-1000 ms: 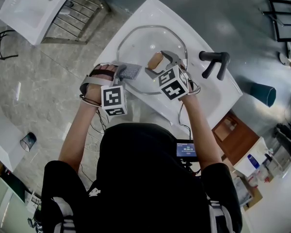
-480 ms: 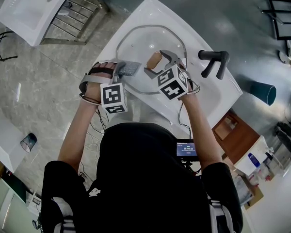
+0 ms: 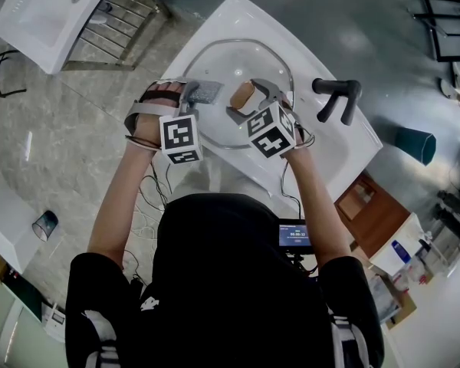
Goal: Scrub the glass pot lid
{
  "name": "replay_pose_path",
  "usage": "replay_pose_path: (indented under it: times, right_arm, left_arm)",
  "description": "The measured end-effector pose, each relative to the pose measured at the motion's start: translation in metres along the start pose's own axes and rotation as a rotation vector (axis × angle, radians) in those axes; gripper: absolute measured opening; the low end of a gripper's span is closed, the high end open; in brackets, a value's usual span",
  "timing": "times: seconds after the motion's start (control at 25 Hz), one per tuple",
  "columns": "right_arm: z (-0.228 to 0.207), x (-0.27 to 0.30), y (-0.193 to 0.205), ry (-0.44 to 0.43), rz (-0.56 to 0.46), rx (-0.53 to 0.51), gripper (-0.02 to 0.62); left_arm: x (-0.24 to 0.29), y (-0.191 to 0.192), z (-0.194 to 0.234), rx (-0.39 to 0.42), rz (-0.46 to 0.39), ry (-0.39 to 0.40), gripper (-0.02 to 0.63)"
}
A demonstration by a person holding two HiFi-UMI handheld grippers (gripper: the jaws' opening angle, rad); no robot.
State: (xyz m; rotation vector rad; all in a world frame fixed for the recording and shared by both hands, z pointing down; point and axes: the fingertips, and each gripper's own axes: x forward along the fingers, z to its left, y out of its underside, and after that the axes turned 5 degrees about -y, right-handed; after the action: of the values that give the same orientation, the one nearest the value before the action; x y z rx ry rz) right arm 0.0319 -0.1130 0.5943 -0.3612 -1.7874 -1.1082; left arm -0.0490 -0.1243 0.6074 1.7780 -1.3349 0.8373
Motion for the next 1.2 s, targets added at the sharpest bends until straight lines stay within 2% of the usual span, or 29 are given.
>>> replay_pose_path:
  times: [0.64,1.2]
  right_arm:
    - [-0.001,0.0,0.001,0.002,-0.003,0.006,0.364]
    - [-0.001,0.001,0.0,0.003,0.0,0.007,0.364]
  left_arm:
    - [0.035,-0.014,0.046,0.04,-0.004,-0.073,0.072]
    - [0.048,-0.021,0.058,0.053,0.0,-0.108,0.072]
